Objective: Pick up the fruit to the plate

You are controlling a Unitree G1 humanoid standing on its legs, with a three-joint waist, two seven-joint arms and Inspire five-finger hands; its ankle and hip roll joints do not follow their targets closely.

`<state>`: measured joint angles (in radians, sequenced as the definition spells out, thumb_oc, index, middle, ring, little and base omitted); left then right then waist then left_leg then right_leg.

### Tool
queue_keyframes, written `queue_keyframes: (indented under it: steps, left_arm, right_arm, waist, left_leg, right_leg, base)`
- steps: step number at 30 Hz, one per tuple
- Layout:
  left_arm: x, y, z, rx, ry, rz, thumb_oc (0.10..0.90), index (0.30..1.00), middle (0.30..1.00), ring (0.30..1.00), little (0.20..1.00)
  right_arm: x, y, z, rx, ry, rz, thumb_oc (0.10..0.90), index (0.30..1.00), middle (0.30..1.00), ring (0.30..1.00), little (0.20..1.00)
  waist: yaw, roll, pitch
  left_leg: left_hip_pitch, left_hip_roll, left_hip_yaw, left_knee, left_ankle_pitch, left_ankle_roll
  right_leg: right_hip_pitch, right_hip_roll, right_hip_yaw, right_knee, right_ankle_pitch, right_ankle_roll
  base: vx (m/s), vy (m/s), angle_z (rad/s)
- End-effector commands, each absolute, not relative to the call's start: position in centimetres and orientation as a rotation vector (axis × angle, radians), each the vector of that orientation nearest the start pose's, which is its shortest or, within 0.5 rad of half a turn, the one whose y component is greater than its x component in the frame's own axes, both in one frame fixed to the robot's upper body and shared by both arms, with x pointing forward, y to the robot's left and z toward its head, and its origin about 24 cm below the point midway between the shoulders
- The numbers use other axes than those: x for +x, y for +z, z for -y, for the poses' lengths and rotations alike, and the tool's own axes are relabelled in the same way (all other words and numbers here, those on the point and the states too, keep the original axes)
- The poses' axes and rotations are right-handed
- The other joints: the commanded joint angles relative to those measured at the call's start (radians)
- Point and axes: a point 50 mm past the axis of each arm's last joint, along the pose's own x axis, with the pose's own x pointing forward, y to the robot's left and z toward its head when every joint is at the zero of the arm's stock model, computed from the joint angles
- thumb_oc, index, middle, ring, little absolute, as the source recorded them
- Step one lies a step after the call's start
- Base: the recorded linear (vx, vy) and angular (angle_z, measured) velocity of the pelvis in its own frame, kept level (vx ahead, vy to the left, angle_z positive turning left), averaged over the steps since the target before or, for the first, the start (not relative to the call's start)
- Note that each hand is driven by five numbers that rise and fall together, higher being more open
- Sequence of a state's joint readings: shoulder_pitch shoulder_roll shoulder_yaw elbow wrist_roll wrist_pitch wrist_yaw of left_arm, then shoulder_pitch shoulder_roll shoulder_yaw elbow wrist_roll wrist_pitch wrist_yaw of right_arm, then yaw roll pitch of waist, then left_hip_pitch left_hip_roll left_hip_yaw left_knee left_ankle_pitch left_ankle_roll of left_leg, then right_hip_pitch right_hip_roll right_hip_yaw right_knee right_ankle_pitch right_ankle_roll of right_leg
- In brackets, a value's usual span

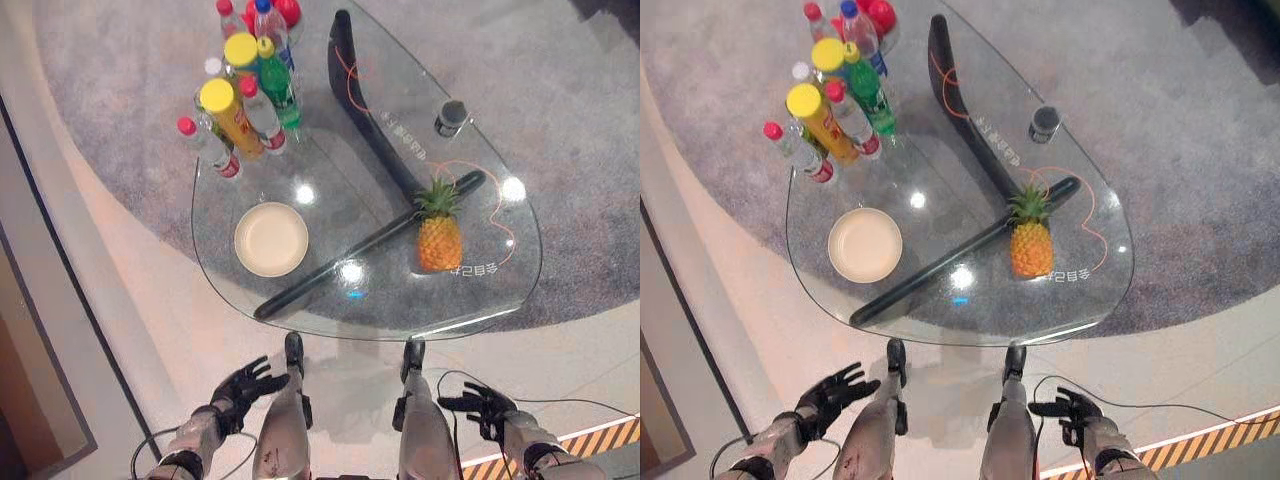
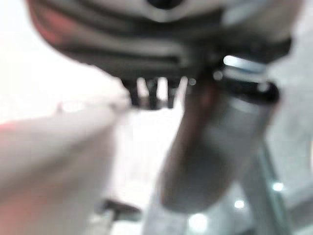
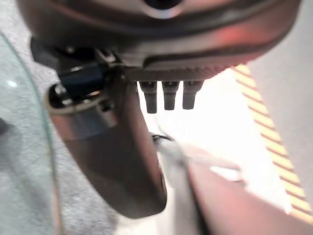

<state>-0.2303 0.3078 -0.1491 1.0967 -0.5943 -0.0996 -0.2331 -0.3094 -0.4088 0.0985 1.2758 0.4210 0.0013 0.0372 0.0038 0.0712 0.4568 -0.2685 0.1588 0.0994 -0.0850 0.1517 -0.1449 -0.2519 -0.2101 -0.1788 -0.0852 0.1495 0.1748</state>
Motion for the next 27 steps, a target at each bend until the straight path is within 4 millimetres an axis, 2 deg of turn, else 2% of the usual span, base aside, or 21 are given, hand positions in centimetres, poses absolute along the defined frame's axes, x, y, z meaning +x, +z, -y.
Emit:
queue_keyframes:
  steps: [1,4,7,8,11,20,27]
  left_arm:
    - [23.3,-7.7,-27.6,-0.187,0.267,-0.569,0.800,0.900,0.900,0.900,0.900]
    - [24.7,-6.0,-29.0,-0.205,0.365,-0.474,0.800,0.900,0.900,0.900,0.900]
    - [25.3,-5.1,-29.5,-0.192,0.403,-0.428,0.800,0.900,0.900,0.900,0.900]
    - [26.0,-4.4,-29.6,-0.177,0.431,-0.392,0.800,0.900,0.900,0.900,0.900]
    - [26.8,-3.4,-29.8,-0.168,0.467,-0.338,0.800,0.900,0.900,0.900,0.900]
    - [28.2,-1.8,-29.5,-0.136,0.510,-0.259,0.800,0.900,0.900,0.900,0.900]
    - [28.5,-1.3,-29.6,-0.145,0.528,-0.241,0.800,0.900,0.900,0.900,0.900]
  right_arm:
    - [21.6,-7.4,32.6,-0.018,-0.490,-0.763,0.800,0.900,0.900,0.900,0.900]
    - [23.7,-5.6,32.7,-0.002,-0.525,-0.641,0.800,0.900,0.900,0.900,0.900]
    - [24.4,-5.0,32.7,0.007,-0.544,-0.583,0.800,0.900,0.900,0.900,0.900]
    - [25.0,-4.6,32.4,0.019,-0.555,-0.543,0.800,0.900,0.900,0.900,0.900]
    - [25.6,-4.0,32.2,0.026,-0.561,-0.501,0.800,0.900,0.900,0.900,0.900]
    - [27.3,-2.5,31.9,0.023,-0.558,-0.439,0.800,0.900,0.900,0.900,0.900]
    - [28.5,-1.2,32.1,0.017,-0.564,-0.395,0.800,0.900,0.900,0.900,0.900]
  waist:
    - [0.022,-0.047,0.042]
    - [0.015,-0.057,0.063]
    - [0.011,-0.063,0.063]
    - [0.006,-0.069,0.063]
    - [0.000,-0.075,0.063]
    - [0.003,-0.081,0.063]
    - [0.009,-0.084,0.063]
  left_leg:
    - [-0.063,-0.056,-0.023,0.053,-0.059,0.031]
    - [-0.133,-0.060,-0.026,0.108,-0.069,0.031]
    - [-0.193,-0.067,-0.034,0.156,-0.076,0.034]
    - [-0.250,-0.071,-0.042,0.208,-0.086,0.035]
    - [-0.334,-0.075,-0.055,0.281,-0.099,0.038]
    - [-0.506,-0.076,-0.094,0.458,-0.148,0.047]
    - [-0.568,-0.071,-0.115,0.520,-0.170,0.050]
  right_leg:
    - [-0.095,-0.023,0.003,0.039,0.018,-0.009]
    - [-0.163,-0.027,0.021,0.086,0.007,-0.010]
    - [-0.218,-0.028,0.033,0.128,-0.002,-0.014]
    - [-0.271,-0.028,0.043,0.172,-0.013,-0.015]
    - [-0.352,-0.024,0.054,0.240,-0.027,-0.018]
    - [-0.513,-0.007,0.073,0.375,-0.064,-0.027]
    - [-0.575,-0.006,0.078,0.424,-0.075,-0.031]
  base:
    - [-0.07,-0.010,0.00]
    - [-0.08,-0.008,-0.01]
    - [-0.06,-0.023,-0.01]
    - [-0.07,-0.044,-0.04]
    - [-0.05,-0.041,0.04]
    - [-0.03,-0.045,0.03]
    - [-0.03,-0.015,-0.01]
